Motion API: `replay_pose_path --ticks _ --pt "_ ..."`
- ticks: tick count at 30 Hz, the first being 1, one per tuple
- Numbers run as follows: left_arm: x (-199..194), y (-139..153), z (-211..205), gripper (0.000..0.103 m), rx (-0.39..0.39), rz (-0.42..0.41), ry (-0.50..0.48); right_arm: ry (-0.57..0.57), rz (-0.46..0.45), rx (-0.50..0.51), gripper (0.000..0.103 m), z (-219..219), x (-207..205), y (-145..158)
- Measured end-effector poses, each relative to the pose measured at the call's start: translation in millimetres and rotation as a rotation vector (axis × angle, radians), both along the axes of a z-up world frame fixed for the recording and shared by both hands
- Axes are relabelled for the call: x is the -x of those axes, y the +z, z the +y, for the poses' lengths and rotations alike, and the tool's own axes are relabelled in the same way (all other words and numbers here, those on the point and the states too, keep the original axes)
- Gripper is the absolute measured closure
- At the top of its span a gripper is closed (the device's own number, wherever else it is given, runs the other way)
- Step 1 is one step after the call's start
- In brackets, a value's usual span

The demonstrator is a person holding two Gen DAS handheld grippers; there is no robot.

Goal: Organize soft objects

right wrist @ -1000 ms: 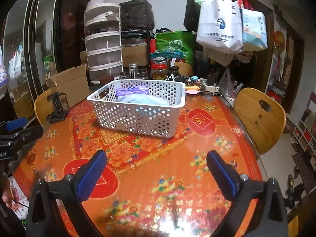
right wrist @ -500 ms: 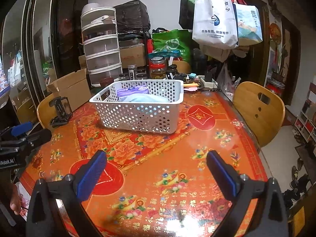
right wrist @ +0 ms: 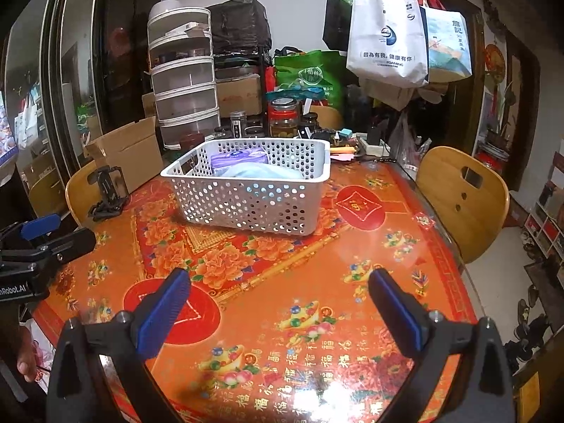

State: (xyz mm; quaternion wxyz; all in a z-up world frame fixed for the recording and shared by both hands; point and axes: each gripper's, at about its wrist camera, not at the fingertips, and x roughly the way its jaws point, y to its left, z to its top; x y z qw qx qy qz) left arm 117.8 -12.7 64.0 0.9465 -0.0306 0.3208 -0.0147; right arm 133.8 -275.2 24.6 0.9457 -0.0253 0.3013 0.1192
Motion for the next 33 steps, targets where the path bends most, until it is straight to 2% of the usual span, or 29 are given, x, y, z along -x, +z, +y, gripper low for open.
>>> replay_pose_path --ticks 33 --pt "0.2 -7.0 -1.2 0.0 -0.005 0.016 -0.009 0.002 0.0 -0.017 0.002 -5.5 5.0 4.2"
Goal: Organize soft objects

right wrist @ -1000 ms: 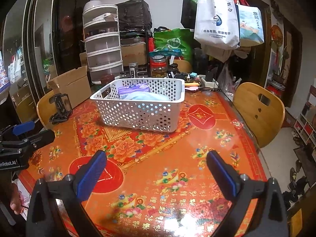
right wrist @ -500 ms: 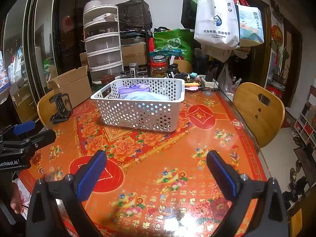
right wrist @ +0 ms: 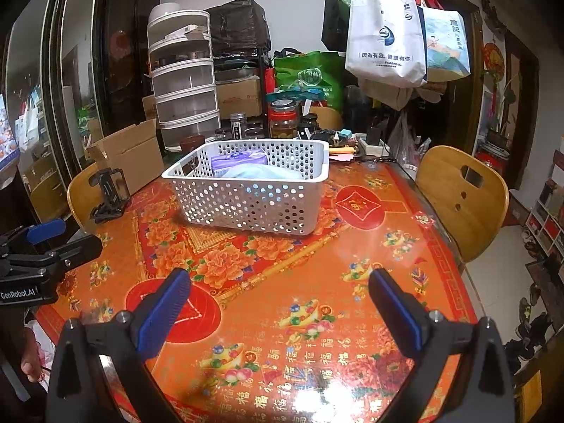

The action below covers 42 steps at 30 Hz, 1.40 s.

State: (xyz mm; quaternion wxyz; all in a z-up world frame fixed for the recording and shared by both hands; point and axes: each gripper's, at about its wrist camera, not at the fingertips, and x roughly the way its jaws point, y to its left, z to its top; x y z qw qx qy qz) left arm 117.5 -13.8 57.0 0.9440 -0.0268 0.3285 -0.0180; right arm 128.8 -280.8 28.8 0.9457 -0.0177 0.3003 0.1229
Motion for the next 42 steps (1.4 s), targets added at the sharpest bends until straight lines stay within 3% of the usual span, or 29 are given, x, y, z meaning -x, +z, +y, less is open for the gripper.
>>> replay_pose_path --ticks 42 --pt "2.6 -10.0 -1.7 0.0 0.011 0.018 -0.006 0.011 0.009 0.01 0.002 1.7 0.7 -6.9"
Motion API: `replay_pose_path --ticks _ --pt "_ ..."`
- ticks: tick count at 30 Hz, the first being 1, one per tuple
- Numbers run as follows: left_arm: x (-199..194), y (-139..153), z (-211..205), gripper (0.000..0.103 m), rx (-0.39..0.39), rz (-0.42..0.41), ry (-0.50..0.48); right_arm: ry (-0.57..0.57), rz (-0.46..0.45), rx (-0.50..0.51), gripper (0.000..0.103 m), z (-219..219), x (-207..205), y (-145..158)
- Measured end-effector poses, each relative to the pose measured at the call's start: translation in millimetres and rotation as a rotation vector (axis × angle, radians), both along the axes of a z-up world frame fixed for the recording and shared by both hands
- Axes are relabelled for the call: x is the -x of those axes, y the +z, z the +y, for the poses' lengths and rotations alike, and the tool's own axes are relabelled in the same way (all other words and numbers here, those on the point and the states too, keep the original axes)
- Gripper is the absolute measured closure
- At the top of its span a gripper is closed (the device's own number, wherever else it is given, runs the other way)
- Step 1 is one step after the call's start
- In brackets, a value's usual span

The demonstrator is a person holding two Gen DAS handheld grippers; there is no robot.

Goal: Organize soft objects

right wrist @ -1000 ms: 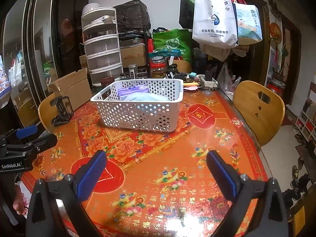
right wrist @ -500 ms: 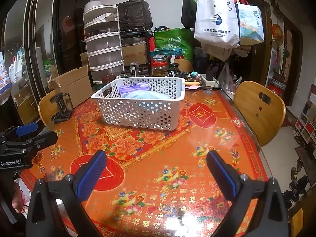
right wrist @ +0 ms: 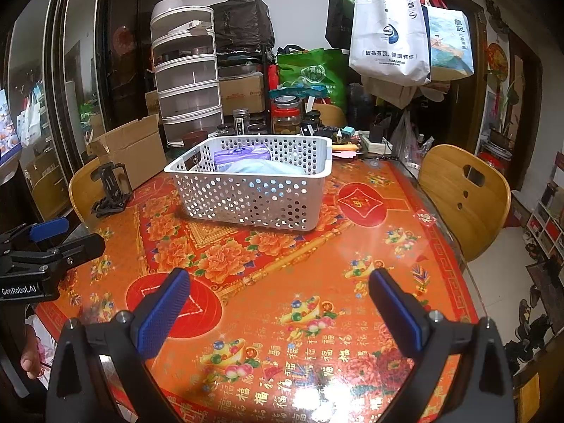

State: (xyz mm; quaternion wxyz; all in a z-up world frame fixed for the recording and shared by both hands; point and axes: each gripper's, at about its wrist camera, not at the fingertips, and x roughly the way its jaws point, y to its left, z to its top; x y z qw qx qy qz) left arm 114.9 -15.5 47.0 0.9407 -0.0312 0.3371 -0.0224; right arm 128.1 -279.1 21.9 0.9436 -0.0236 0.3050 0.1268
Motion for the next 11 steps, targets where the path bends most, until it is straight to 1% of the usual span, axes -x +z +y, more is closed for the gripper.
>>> replay_pose_path --ticks 6,11 --pt "-0.9 0.9 0.4 0.0 0.001 0.0 -0.008 0.0 0.001 0.0 0.002 0.1 0.1 -0.3" --pt "0.2 1.9 -2.7 0.0 -0.016 -0.015 -0.003 0.003 0.003 0.001 0.002 -0.1 0.4 -2.5"
